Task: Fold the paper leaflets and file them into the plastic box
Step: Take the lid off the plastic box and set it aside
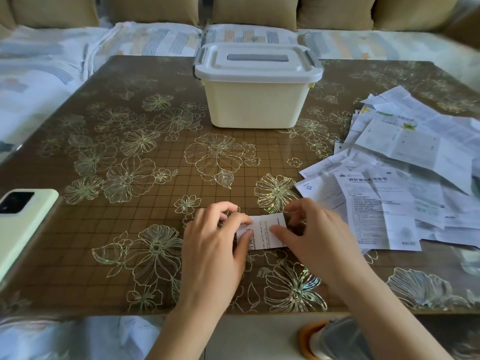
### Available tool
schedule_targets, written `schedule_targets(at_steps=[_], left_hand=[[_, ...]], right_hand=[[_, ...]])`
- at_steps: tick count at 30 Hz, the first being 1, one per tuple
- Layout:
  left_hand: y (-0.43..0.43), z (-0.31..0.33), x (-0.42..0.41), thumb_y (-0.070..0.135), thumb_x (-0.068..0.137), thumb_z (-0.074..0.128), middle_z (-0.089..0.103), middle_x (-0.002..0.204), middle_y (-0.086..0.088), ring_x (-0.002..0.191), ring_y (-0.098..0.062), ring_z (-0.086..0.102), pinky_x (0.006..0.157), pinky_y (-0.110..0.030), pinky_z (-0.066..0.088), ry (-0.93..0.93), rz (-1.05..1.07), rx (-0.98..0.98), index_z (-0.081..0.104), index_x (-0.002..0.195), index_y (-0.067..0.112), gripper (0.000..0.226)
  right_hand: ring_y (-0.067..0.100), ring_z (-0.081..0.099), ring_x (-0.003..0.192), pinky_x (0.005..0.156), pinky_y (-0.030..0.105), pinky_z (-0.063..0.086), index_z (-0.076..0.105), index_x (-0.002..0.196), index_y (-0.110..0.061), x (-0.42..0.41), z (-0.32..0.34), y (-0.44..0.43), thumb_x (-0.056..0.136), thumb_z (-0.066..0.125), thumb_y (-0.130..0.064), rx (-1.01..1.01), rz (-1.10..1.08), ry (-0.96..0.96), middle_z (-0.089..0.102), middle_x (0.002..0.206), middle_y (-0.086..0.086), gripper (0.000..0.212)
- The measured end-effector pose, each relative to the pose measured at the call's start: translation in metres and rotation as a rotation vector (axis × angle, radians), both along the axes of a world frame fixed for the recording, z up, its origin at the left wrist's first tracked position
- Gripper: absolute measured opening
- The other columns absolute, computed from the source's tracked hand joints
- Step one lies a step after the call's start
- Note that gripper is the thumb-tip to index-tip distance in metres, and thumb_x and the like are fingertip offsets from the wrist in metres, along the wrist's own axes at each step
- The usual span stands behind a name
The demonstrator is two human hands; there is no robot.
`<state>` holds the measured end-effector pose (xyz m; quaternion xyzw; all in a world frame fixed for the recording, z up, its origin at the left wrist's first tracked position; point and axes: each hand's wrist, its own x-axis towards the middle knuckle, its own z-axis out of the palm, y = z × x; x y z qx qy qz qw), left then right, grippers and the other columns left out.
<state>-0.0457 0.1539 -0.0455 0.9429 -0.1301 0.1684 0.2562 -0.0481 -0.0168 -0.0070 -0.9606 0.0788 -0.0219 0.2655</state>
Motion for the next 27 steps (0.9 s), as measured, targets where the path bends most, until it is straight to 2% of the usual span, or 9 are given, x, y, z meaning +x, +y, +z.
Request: schedule_targets(at_steps=[6,10,13,15,16,18,19,22,27], left_hand=[[0.0,0.002,0.0,0.031,0.085,0.066,0.058,0.11,0.008,0.094,-0.012,0.05,0.078,-0.031,0.045,-0.005,0.0,0.017,0.069,0.101,0.026,0.017],[0.001,0.005,0.002,0.034,0.084,0.066,0.059,0.11,0.011,0.098,-0.013,0.051,0.081,-0.031,0.045,0.041,-0.01,-0.001,0.068,0.104,0.028,0.021],[0.003,0.021,0.011,0.037,0.084,0.07,0.052,0.129,0.015,0.117,-0.008,0.049,0.097,-0.021,0.038,0.17,-0.031,-0.042,0.057,0.127,0.028,0.046],[0.003,0.038,0.022,0.036,0.086,0.069,0.043,0.137,0.022,0.126,0.003,0.038,0.104,-0.014,0.026,0.193,-0.088,-0.049,0.046,0.14,0.03,0.059],[0.003,0.047,0.029,0.034,0.087,0.068,0.046,0.133,0.025,0.121,0.008,0.039,0.101,-0.011,0.029,0.211,-0.123,-0.044,0.047,0.139,0.033,0.056],[0.002,0.067,0.046,0.029,0.09,0.066,0.061,0.112,0.027,0.097,0.011,0.056,0.078,-0.006,0.045,0.299,-0.194,-0.069,0.061,0.125,0.036,0.036],[0.001,0.075,0.054,0.027,0.091,0.065,0.068,0.099,0.024,0.086,0.008,0.062,0.068,-0.008,0.049,0.321,-0.214,-0.093,0.065,0.119,0.035,0.03],[0.004,0.091,0.087,0.017,0.092,0.063,0.071,0.086,0.017,0.08,0.003,0.065,0.062,-0.014,0.051,0.289,-0.18,-0.183,0.053,0.122,0.032,0.035],[0.026,0.111,0.16,-0.001,0.087,0.054,0.07,0.09,0.0,0.089,-0.021,0.064,0.064,-0.035,0.051,0.049,0.209,-0.363,0.061,0.079,0.025,0.029]], right_hand=[[0.008,0.056,0.078,0.058,0.026,0.04,0.056,0.097,-0.032,0.0,0.008,0.004,0.075,0.067,-0.059,-0.02,-0.03,0.123,0.055,0.074,-0.014,0.037],[0.009,0.054,0.073,0.053,0.025,0.036,0.056,0.086,-0.028,0.001,0.008,0.009,0.077,0.068,-0.053,-0.05,0.011,0.126,0.054,0.072,-0.013,0.03],[0.011,0.053,0.068,0.054,0.027,0.037,0.052,0.076,-0.024,0.006,0.01,0.007,0.079,0.069,-0.047,-0.005,0.057,0.067,0.057,0.071,-0.01,0.029],[0.019,0.055,0.064,0.056,0.033,0.043,0.052,0.074,-0.022,0.015,0.015,0.003,0.078,0.072,-0.044,0.162,0.111,0.071,0.06,0.067,-0.004,0.03],[0.025,0.06,0.066,0.06,0.038,0.048,0.056,0.077,-0.019,0.021,0.018,0.001,0.077,0.074,-0.041,0.291,0.147,0.087,0.065,0.07,0.001,0.028],[0.032,0.065,0.072,0.069,0.045,0.055,0.063,0.086,-0.013,0.037,0.025,-0.002,0.075,0.077,-0.034,0.481,0.193,0.099,0.07,0.08,0.012,0.028],[0.029,0.065,0.068,0.067,0.042,0.056,0.064,0.087,-0.012,0.046,0.029,-0.005,0.076,0.077,-0.031,0.512,0.204,0.102,0.071,0.081,0.012,0.026],[0.009,0.06,0.057,0.056,0.025,0.048,0.062,0.085,-0.016,0.08,0.046,-0.015,0.081,0.074,-0.028,0.551,0.19,0.07,0.071,0.074,0.001,0.018],[0.014,0.058,0.095,0.082,0.031,0.046,0.055,0.107,-0.023,0.159,0.071,-0.048,0.086,0.064,-0.039,0.257,-0.151,-0.294,0.058,0.113,-0.004,0.028]])
